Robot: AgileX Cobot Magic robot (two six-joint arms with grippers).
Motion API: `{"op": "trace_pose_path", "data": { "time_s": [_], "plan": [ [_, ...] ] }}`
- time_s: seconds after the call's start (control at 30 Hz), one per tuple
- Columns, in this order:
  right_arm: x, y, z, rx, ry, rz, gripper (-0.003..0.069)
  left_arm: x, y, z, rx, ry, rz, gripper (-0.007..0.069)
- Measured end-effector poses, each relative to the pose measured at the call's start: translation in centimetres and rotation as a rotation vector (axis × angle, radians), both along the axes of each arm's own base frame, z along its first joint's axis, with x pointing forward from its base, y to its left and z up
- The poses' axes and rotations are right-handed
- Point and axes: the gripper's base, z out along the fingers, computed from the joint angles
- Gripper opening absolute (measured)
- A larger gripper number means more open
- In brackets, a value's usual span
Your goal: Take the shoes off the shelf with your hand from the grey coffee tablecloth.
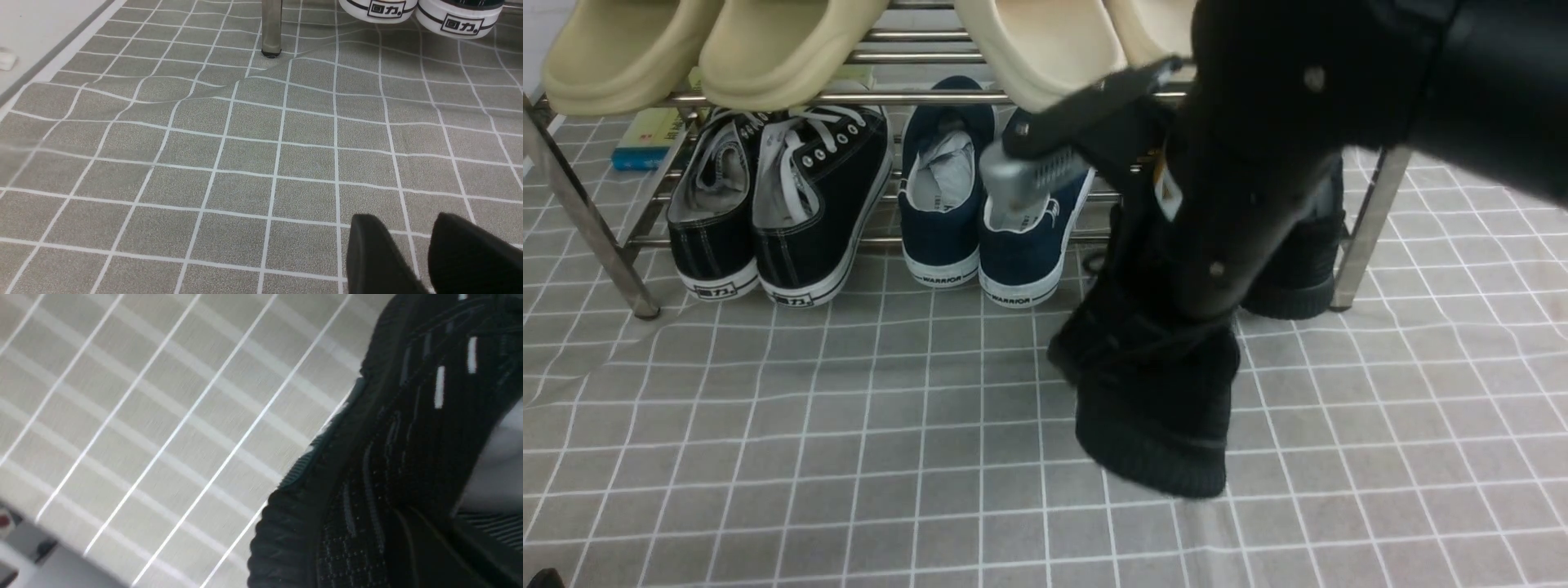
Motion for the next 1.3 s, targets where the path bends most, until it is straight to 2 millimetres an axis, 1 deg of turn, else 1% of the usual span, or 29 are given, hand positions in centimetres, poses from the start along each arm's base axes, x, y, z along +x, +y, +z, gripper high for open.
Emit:
{"op": "trace_pose_path", "data": {
  "time_s": [0.07, 0.13, 0.33, 0.43, 0.57, 0.63, 0.73, 0.77, 0.83, 0.87, 0.97, 1.0, 1.07, 1.1, 1.17, 1.23, 1.3],
  "plan": [
    [-0.7, 0.2, -0.8, -0.032, 0.011, 0.006, 0.0004, 0.0, 0.0, 0.0, 0.0, 0.0, 0.0, 0.024],
    [-0.7, 0.2, -1.3, -0.059, 0.006, 0.006, 0.0004, 0.0, 0.0, 0.0, 0.0, 0.0, 0.0, 0.024],
    [0.8, -0.4, -2.1, -0.18, -0.107, 0.004, 0.0007, 0.0, 0.0, 0.0, 0.0, 0.0, 0.0, 0.024],
    [1.0, -0.2, -2.4, -0.188, -0.117, 0.006, 0.0008, 0.0, 0.0, 0.0, 0.0, 0.0, 0.0, 0.024],
    [1.5, 0.5, -3.4, -0.185, -0.119, 0.015, 0.0011, 0.0, 0.0, 0.0, 0.0, 0.0, 0.0, 0.024],
    [2.1, 1.2, -4.6, -0.193, -0.111, 0.023, 0.0013, 0.0, 0.0, 0.0, 0.0, 0.0, 0.0, 0.024],
    [2.4, 1.7, -5.7, -0.201, -0.105, 0.029, 0.0017, 0.0, 0.0, 0.0, 0.0, 0.0, 0.0, 0.024],
    [2.7, 2.1, -6.6, -0.206, -0.09, 0.032, 0.0027, 0.0, 0.0, 0.0, 0.0, 0.0, 0.0, 0.024],
    [2.8, 2.5, -7.4, -0.2, -0.069, 0.033, 0.0057, 0.0, 0.0, 0.0, 0.0, 0.0, 0.0, 0.024],
    [2.8, 2.7, -7.7, -0.194, -0.058, 0.033, 0.0088, 0.0, 0.0, 0.0, 0.0, 0.0, 0.0, 0.024],
    [2.8, 3.0, -7.9, -0.175, -0.039, 0.03, 0.0218, 0.0, 0.0, 0.0, 0.0, 0.0, 0.0, 0.024],
    [2.7, 3.0, -7.5, -0.18, -0.034, 0.026, 0.0281, 0.0, 0.0, 0.0, 0.0, 0.0, 0.0, 0.024],
    [2.8, 3.0, -7.1, -0.184, -0.031, 0.021, 0.0332, 0.0, 0.0, 0.0, 0.0, 0.0, 0.0, 0.024],
    [3.2, 2.9, -5.6, -0.178, -0.054, 0.006, 0.0419, 0.0, 0.0, 0.0, 0.0, 0.0, 0.0, 0.024],
    [4.2, 2.6, -3.9, -0.152, -0.106, -0.017, 0.0472, 0.0, 0.0, 0.0, 0.0, 0.0, 0.0, 0.024],
    [5.6, 1.6, -2.5, -0.14, -0.157, -0.058, 0.0501, 0.0, 0.0, 0.0, 0.0, 0.0, 0.0, 0.024],
    [7.1, 0.1, -1.7, -0.136, -0.185, -0.115, 0.0514, 0.0, 0.0, 0.0, 0.0, 0.0, 0.0, 0.024]
  ]
}}
